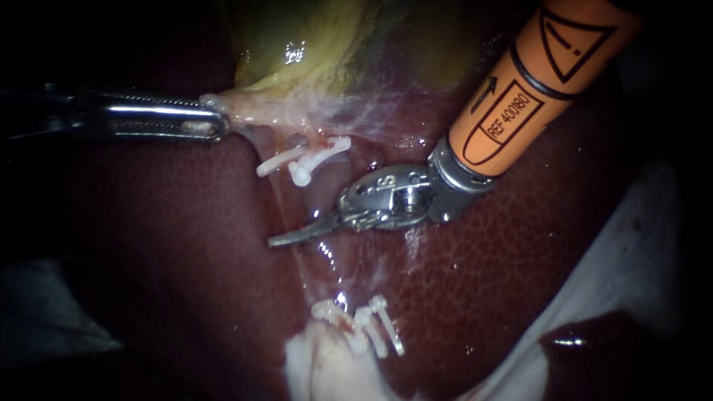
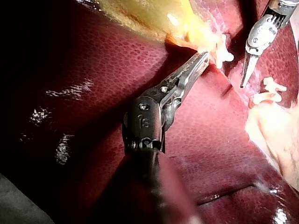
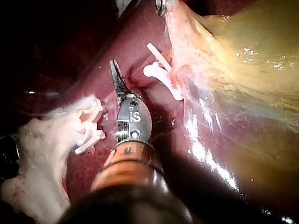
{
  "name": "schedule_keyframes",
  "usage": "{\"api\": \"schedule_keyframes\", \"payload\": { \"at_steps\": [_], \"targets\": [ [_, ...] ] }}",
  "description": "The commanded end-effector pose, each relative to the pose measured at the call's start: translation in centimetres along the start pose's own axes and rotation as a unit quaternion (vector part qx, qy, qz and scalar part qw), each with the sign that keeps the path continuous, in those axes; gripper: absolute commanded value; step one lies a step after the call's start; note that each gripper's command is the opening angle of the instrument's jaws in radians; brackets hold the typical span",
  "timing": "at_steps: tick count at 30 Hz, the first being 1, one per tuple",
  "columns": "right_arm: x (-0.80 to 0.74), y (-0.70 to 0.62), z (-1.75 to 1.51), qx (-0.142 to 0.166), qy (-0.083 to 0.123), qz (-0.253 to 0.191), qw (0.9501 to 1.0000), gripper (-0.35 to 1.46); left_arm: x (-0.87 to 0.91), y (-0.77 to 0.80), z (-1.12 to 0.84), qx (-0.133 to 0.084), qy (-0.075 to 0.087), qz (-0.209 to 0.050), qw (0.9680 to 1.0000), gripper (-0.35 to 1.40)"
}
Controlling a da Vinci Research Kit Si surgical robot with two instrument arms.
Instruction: Go back from the cut right tube
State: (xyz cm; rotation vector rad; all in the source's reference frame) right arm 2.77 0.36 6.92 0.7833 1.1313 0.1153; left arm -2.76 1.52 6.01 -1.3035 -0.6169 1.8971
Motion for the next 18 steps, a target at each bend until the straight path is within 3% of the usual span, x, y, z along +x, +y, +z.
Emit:
{"api": "schedule_keyframes", "payload": {
  "at_steps": [1,2,3,5,6,7,9,18],
  "targets": [
    [0.00,0.00,0.00,0.003,0.000,0.004,1.0000,-0.35,0.00,0.00,0.00,0.000,0.000,0.000,1.0000,-0.35],
    [0.00,0.00,0.00,0.009,0.000,0.013,0.9999,-0.35,0.00,0.00,0.00,0.000,0.000,0.000,1.0000,-0.35],
    [0.00,0.00,0.00,0.018,0.000,0.018,0.9997,-0.15,0.00,0.00,0.00,0.000,0.000,0.000,1.0000,-0.35],
    [0.00,-0.01,0.01,0.025,-0.001,0.014,0.9996,0.58,0.00,0.00,0.00,0.000,0.000,0.000,1.0000,-0.35],
    [0.01,-0.01,0.01,0.030,-0.001,0.011,0.9995,0.86,0.00,0.00,0.00,0.000,0.000,0.000,1.0000,-0.35],
    [0.01,-0.01,0.02,0.029,-0.001,0.008,0.9995,1.03,0.00,0.00,0.00,0.000,0.000,0.000,1.0000,-0.35],
    [0.02,-0.02,0.03,0.017,0.000,0.010,0.9998,1.16,0.00,0.00,0.00,0.000,0.000,0.000,1.0000,-0.35],
    [0.00,-0.06,-0.01,0.013,0.000,0.015,0.9998,1.26,0.00,-0.01,0.00,0.000,0.000,0.000,1.0000,-0.35]
  ]
}}
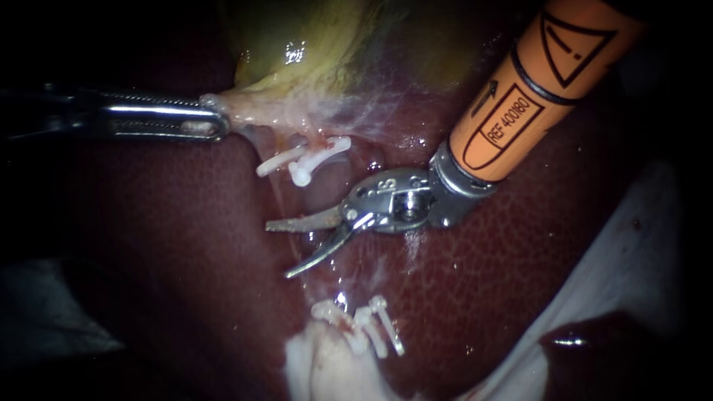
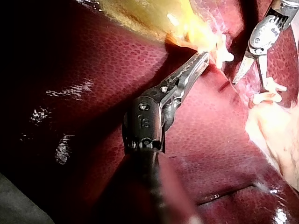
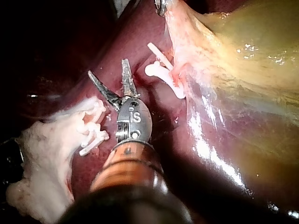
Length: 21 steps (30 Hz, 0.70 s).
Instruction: Go back from the cut right tube
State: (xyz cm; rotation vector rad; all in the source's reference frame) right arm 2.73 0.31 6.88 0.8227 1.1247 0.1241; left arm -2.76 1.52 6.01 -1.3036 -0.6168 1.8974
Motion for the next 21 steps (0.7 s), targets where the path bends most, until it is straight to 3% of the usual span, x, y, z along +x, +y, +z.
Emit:
{"api": "schedule_keyframes", "payload": {
  "at_steps": [1,3,5,6,7,9,18,21],
  "targets": [
    [-0.01,-0.03,-0.04,-0.005,0.001,0.001,1.0000,1.26,0.00,0.00,0.00,0.000,0.000,0.000,1.0000,-0.35],
    [-0.03,-0.10,-0.13,-0.030,0.004,0.000,0.9995,1.28,0.00,0.00,-0.01,-0.001,0.000,0.000,1.0000,-0.35],
    [-0.06,-0.22,-0.27,-0.092,0.013,0.003,0.9957,1.38,0.00,0.00,-0.01,-0.001,0.000,0.000,1.0000,-0.35],
    [-0.07,-0.27,-0.32,-0.123,0.017,0.007,0.9922,1.42,0.00,-0.01,-0.01,-0.001,0.000,0.000,1.0000,-0.35],
    [-0.08,-0.35,-0.41,-0.173,0.023,0.018,0.9845,1.43,-0.01,-0.01,-0.01,-0.001,0.000,0.000,1.0000,-0.35],
    [-0.10,-0.43,-0.55,-0.216,0.024,0.016,0.9759,1.43,-0.01,-0.01,-0.01,-0.001,0.000,0.000,1.0000,-0.35],
    [-0.24,-0.75,-1.31,-0.296,-0.010,-0.037,0.9544,1.43,-0.01,-0.02,-0.01,-0.001,0.000,0.000,1.0000,-0.35],
    [-0.20,-0.83,-1.56,-0.293,-0.050,-0.050,0.9536,1.43,-0.02,-0.02,-0.01,-0.001,0.000,0.000,1.0000,-0.35]
  ]
}}
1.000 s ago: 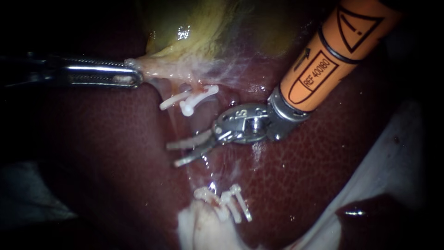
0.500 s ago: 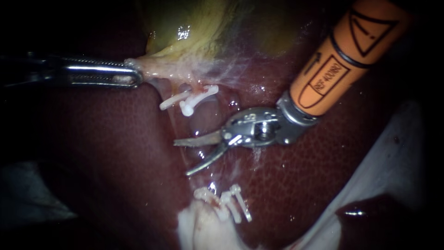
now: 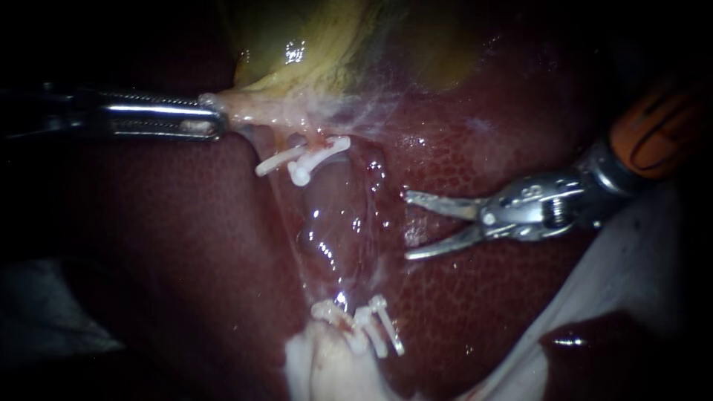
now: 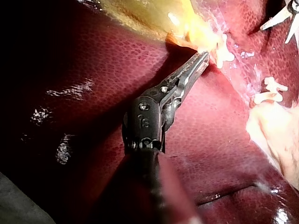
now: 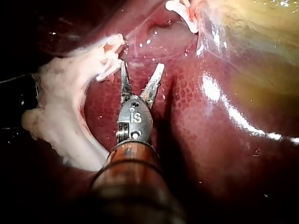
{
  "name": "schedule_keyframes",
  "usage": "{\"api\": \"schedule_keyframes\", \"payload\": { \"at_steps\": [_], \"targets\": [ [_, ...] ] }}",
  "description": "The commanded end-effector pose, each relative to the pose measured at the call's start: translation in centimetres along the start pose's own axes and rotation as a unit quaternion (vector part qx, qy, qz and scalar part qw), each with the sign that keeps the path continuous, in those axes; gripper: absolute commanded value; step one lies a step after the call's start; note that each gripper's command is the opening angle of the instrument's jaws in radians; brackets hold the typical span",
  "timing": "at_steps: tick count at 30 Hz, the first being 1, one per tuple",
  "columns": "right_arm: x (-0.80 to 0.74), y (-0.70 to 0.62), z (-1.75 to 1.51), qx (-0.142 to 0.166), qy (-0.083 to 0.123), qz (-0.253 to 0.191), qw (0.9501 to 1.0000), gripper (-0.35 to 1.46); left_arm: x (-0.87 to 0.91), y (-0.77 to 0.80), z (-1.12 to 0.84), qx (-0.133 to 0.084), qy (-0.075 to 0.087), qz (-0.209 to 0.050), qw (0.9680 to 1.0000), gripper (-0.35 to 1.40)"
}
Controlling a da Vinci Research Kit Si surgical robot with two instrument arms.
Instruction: Go back from the cut right tube
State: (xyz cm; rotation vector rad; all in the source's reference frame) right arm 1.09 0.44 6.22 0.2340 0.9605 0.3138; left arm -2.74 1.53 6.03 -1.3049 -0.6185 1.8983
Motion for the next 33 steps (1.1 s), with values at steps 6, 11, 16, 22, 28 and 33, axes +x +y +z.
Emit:
{"api": "schedule_keyframes", "payload": {
  "at_steps": [6,11,16,22,28,33],
  "targets": [
    [0.15,0.08,-0.25,0.006,-0.089,-0.024,0.9957,1.43,-0.05,-0.02,0.05,0.002,0.001,0.001,1.0000,-0.35],
    [0.26,0.11,-0.32,-0.005,-0.114,-0.027,0.9931,1.43,-0.20,-0.08,0.22,0.005,0.003,0.009,0.9999,-0.35],
    [0.28,0.10,-0.33,0.022,-0.108,-0.025,0.9936,1.43,-0.33,-0.19,0.44,0.003,-0.003,0.007,1.0000,-0.35],
    [0.28,0.10,-0.33,0.023,-0.108,-0.025,0.9936,1.43,-0.43,-0.26,0.66,0.001,-0.010,0.008,0.9999,-0.35],
    [0.28,0.10,-0.33,0.023,-0.108,-0.028,0.9935,1.43,-0.43,-0.26,0.66,0.001,-0.010,0.008,0.9999,-0.35],
    [0.30,0.10,-0.29,0.036,-0.103,-0.026,0.9937,1.43,-0.42,-0.25,0.64,0.000,-0.010,0.007,0.9999,-0.35]
  ]
}}
